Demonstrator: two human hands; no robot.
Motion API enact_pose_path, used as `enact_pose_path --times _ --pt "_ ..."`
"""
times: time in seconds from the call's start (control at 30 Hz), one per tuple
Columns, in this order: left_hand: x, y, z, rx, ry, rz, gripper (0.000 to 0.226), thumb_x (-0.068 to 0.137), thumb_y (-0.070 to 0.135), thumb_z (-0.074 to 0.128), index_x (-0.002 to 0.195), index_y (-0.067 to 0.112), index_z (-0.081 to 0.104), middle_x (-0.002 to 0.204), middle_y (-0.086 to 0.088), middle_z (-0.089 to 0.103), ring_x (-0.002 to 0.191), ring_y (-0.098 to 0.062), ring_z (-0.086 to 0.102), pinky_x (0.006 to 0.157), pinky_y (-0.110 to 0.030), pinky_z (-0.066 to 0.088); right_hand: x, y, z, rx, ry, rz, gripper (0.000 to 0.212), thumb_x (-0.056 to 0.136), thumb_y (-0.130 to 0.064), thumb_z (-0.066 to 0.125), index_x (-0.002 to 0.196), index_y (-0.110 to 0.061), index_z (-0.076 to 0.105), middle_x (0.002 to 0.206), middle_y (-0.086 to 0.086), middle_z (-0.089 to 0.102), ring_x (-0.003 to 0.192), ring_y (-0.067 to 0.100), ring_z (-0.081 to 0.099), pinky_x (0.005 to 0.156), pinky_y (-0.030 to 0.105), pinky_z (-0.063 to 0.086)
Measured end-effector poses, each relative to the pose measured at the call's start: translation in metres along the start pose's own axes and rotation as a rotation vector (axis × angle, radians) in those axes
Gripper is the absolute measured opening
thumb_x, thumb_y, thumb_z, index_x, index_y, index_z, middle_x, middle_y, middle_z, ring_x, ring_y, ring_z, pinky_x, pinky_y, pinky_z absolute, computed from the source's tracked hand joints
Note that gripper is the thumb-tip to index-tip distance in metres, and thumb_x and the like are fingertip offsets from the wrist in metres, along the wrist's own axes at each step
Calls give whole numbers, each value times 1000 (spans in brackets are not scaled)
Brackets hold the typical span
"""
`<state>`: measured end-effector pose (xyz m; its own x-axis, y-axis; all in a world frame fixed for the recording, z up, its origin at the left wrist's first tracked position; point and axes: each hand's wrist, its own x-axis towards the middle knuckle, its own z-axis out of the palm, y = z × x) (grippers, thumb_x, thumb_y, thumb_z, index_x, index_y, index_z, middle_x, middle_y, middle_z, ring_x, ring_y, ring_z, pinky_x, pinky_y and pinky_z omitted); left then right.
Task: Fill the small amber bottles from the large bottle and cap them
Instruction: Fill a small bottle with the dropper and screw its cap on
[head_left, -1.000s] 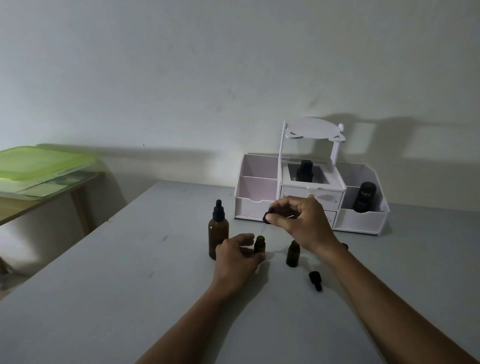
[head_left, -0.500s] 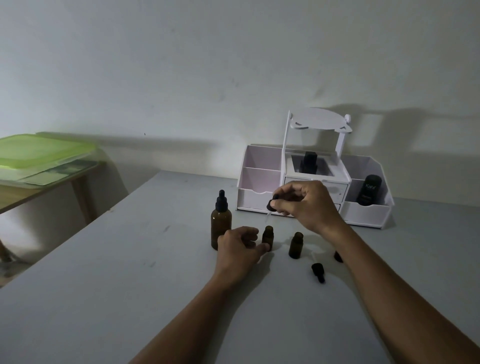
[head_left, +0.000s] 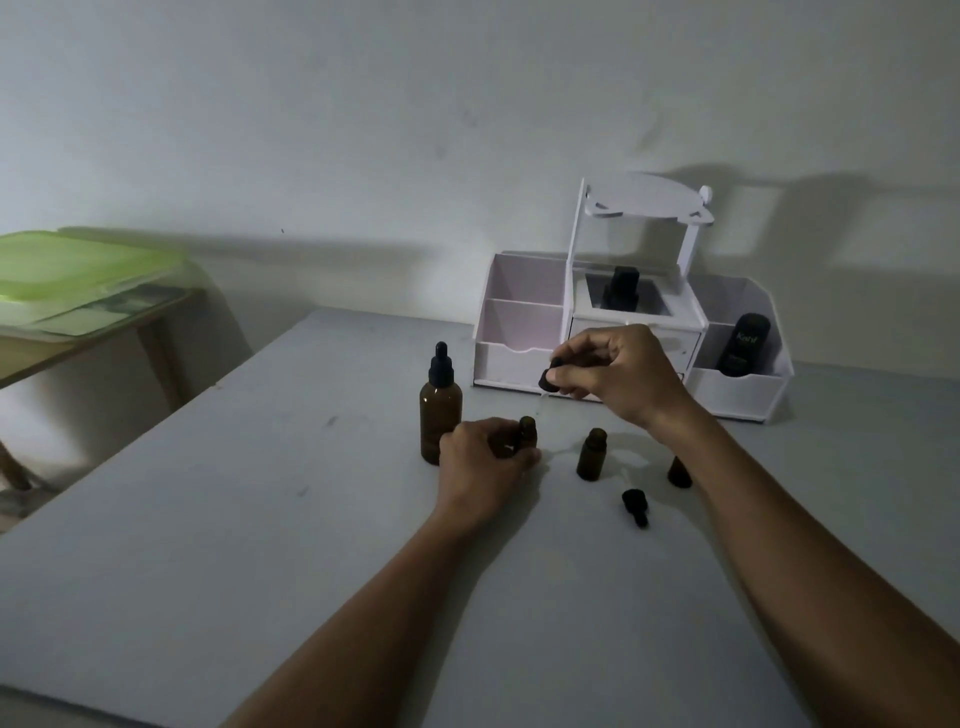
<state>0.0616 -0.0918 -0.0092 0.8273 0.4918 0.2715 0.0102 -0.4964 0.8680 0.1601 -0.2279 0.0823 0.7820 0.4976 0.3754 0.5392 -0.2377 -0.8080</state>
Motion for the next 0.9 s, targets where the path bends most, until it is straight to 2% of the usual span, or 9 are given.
enact_pose_path --times 0.07,0.17,0.33,0.47,0.57,0.67,0.77,0.83,0.9 --pt "-1 -1 -3 -4 -9 -1 35 81 22 80 114 14 73 104 3 75 82 4 63 77 -7 49 0 0 2 -1 -11 -3 12 77 -4 81 88 -4 78 79 9 77 72 27 74 66 32 64" --pt "1 -3 -3 -4 -22 5 38 80 20 80 117 12 72 108 0 75 86 -2 65 78 -8 47 -1 1 5 10 -24 -4 13 77 -4 81 89 -4 78 80 9 77 72 21 74 65 28 61" --pt "1 -5 -2 -11 -31 -7 39 81 20 80 118 12 71 111 0 74 91 -5 66 83 -13 49 -1 3 9 -2 -36 -14 11 77 -5 81 88 -6 78 79 10 77 73 30 75 68 34 64" --pt "1 -5 -1 -16 -38 -11 38 81 19 79 118 13 71 110 0 74 90 -5 66 83 -14 49 -1 7 12 -85 -91 -23 16 77 -6 81 92 -10 78 80 7 77 72 26 75 69 36 64" --pt "1 -5 -2 -19 -47 -18 37 82 18 79 117 12 71 109 0 74 86 -3 66 83 -13 48 -4 9 16 -191 -197 -40 28 79 -6 80 105 -16 77 90 1 78 76 14 74 74 26 62" --pt "1 -5 -2 -9 -44 -16 36 82 18 79 117 13 72 109 1 75 86 -3 66 81 -10 46 -7 9 22 -325 -230 -79 23 79 -10 83 100 -15 79 93 -4 76 82 5 70 79 19 55" --pt "2 -5 -1 9 -38 -1 36 82 17 78 118 13 72 110 0 75 86 -3 66 83 -10 46 -7 6 23 -383 -217 -75 21 77 -19 85 96 -14 80 86 -4 74 77 2 67 73 16 51" --pt "2 -4 -1 15 -39 5 36 82 17 78 118 13 72 110 0 75 87 -5 66 87 -14 48 -6 5 21 -412 -222 -78 30 76 -25 86 103 -15 78 91 -2 75 80 5 68 72 16 50" --pt "2 -4 -1 18 -41 17 35 82 18 78 117 14 72 110 0 75 89 -5 67 91 -18 51 -6 4 18 -401 -251 -89 45 76 -24 86 118 -17 72 102 -3 74 89 6 69 75 13 51"
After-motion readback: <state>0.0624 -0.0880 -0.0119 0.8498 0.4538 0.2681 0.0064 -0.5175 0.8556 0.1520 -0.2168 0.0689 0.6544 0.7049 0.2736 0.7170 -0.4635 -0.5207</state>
